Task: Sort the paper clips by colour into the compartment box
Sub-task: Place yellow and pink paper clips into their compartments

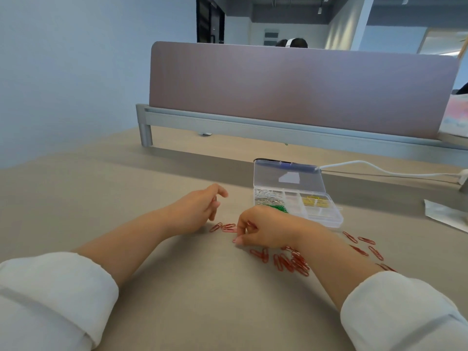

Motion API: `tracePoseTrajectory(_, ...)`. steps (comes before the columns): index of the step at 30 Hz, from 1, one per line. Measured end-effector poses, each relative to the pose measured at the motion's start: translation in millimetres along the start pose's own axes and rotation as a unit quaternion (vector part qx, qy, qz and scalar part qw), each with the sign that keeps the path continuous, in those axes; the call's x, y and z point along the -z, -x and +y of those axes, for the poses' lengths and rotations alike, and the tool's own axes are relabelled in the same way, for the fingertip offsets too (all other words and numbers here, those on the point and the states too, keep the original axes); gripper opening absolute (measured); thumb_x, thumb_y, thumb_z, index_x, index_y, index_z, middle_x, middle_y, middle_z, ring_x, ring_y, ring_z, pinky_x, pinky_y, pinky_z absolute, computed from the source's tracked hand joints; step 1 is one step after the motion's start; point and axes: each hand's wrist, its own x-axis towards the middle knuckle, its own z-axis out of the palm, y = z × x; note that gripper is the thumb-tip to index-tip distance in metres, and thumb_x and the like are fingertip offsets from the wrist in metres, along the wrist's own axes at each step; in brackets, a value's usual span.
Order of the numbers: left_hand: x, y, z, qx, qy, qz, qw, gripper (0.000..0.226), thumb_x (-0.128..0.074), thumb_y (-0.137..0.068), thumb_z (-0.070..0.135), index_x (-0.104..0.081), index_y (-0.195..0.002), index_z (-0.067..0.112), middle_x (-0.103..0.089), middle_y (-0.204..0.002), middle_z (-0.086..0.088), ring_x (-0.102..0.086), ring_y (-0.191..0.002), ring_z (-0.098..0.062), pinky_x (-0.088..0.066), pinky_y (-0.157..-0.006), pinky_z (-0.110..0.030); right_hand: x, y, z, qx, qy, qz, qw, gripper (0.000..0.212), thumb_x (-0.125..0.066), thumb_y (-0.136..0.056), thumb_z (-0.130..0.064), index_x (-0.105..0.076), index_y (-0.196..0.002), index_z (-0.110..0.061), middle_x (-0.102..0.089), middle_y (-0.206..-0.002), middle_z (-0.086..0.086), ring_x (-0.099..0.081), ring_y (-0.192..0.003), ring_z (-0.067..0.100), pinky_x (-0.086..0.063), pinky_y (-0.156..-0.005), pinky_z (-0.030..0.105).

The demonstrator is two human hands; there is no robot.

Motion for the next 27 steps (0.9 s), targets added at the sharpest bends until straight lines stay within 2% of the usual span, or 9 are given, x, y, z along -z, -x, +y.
tracePoseTrajectory(4, -1.4, 0.1, 3.4, 0.006, 0.003, -0.030, 1.000, 0.027, -0.031, -0.098, 0.008, -0.055, -0.096, 0.019, -0.053, -0.080, 0.006, -0.047, -0.083, -0.015, -0.034, -0.067, -0.018, 2.8, 4.2, 2.9, -0.029, 0.025, -0.001, 0.999, 0.014, -0.049, -0.094, -0.034, -0.049, -0.088, -0.021, -0.042, -0.072, -0.014, -0.045, -0.078, 0.014, -0.035, -0.066, 0.024)
tracePoseTrajectory(9, -2.5, 1.9, 14.2, -0.020, -0.112, -0.010, 0.993, 0.032, -0.036, -0.097, 0.041, -0.061, -0.091, 0.022, -0.059, -0.078, 0.007, -0.048, -0.076, -0.012, -0.034, -0.067, -0.025, 9.2, 10.4, 12.9, -0.072, -0.069, 0.042, 0.994, 0.012, -0.036, -0.099, -0.027, -0.043, -0.094, -0.018, -0.050, -0.084, -0.004, -0.047, -0.082, 0.017, -0.038, -0.074, 0.028)
tracePoseTrajectory(11, -5.0, 1.6, 14.1, -0.031, -0.157, -0.020, 0.987, 0.029, -0.045, -0.091, 0.047, -0.062, -0.096, 0.024, -0.049, -0.067, 0.012, -0.044, -0.069, -0.011, -0.032, -0.057, -0.020, 11.2, 13.4, 20.5, -0.081, -0.083, 0.068, 0.991, 0.012, -0.034, -0.099, -0.022, -0.045, -0.102, -0.019, -0.048, -0.083, -0.007, -0.047, -0.081, 0.015, -0.037, -0.072, 0.026)
tracePoseTrajectory(13, -7.6, 1.0, 12.7, -0.032, -0.177, -0.037, 0.983, 0.025, -0.053, -0.088, 0.047, -0.062, -0.101, 0.028, -0.042, -0.066, 0.013, -0.042, -0.069, -0.010, -0.028, -0.055, -0.012, 12.5, 14.8, 27.3, -0.089, -0.093, 0.105, 0.986, 0.020, -0.032, -0.099, -0.016, -0.049, -0.109, -0.020, -0.044, -0.078, -0.011, -0.044, -0.071, 0.008, -0.034, -0.062, 0.020)
tracePoseTrajectory(16, -10.1, -1.5, 11.6, -0.035, -0.176, -0.038, 0.983, 0.025, -0.054, -0.088, 0.044, -0.061, -0.105, 0.027, -0.040, -0.067, 0.015, -0.043, -0.074, -0.011, -0.025, -0.056, -0.008, 13.9, 17.0, 36.9, -0.098, -0.109, 0.159, 0.976, 0.023, -0.030, -0.099, -0.011, -0.051, -0.094, -0.020, -0.043, -0.073, -0.013, -0.042, -0.069, 0.008, -0.033, -0.060, 0.018)
tracePoseTrajectory(20, -12.5, -3.2, 12.9, -0.038, -0.186, -0.049, 0.981, 0.026, -0.051, -0.090, 0.044, -0.058, -0.105, 0.024, -0.038, -0.065, 0.015, -0.041, -0.074, -0.013, -0.026, -0.053, -0.011, 18.1, 20.8, 45.3, -0.116, -0.100, 0.201, 0.968, 0.025, -0.030, -0.100, -0.019, -0.053, -0.090, -0.017, -0.055, -0.090, -0.004, -0.049, -0.085, 0.017, -0.036, -0.074, 0.027)
tracePoseTrajectory(22, -12.6, -3.5, 14.0, -0.034, -0.189, -0.059, 0.980, 0.026, -0.050, -0.090, 0.045, -0.057, -0.103, 0.023, -0.038, -0.065, 0.015, -0.041, -0.073, -0.012, -0.028, -0.058, -0.023, 21.2, 22.6, 51.9, -0.144, -0.060, 0.225, 0.962, 0.029, -0.028, -0.100, -0.022, -0.055, -0.090, -0.018, -0.059, -0.097, 0.000, -0.049, -0.084, 0.018, -0.036, -0.074, 0.029)
tracePoseTrajectory(25, -13.8, -3.6, 16.0, -0.038, -0.197, -0.070, 0.977, 0.024, -0.046, -0.092, 0.045, -0.053, -0.099, 0.023, -0.038, -0.067, 0.014, -0.042, -0.075, -0.013, -0.028, -0.066, -0.023, 23.2, 26.0, 64.6, -0.197, -0.001, 0.244, 0.950, 0.034, -0.027, -0.100, -0.029, -0.058, -0.093, -0.016, -0.063, -0.103, 0.004, -0.055, -0.089, 0.023, -0.043, -0.077, 0.032)
tracePoseTrajectory(27, -15.0, -4.3, 19.4, -0.036, -0.172, -0.062, 0.982, 0.020, -0.040, -0.095, 0.042, -0.045, -0.092, 0.023, -0.040, -0.070, 0.013, -0.042, -0.076, -0.015, -0.029, -0.068, -0.024, 22.9, 29.4, 71.9, -0.226, 0.022, 0.253, 0.940, 0.039, -0.029, -0.099, -0.037, -0.061, -0.093, -0.016, -0.064, -0.097, 0.005, -0.056, -0.089, 0.025, -0.045, -0.076, 0.034)
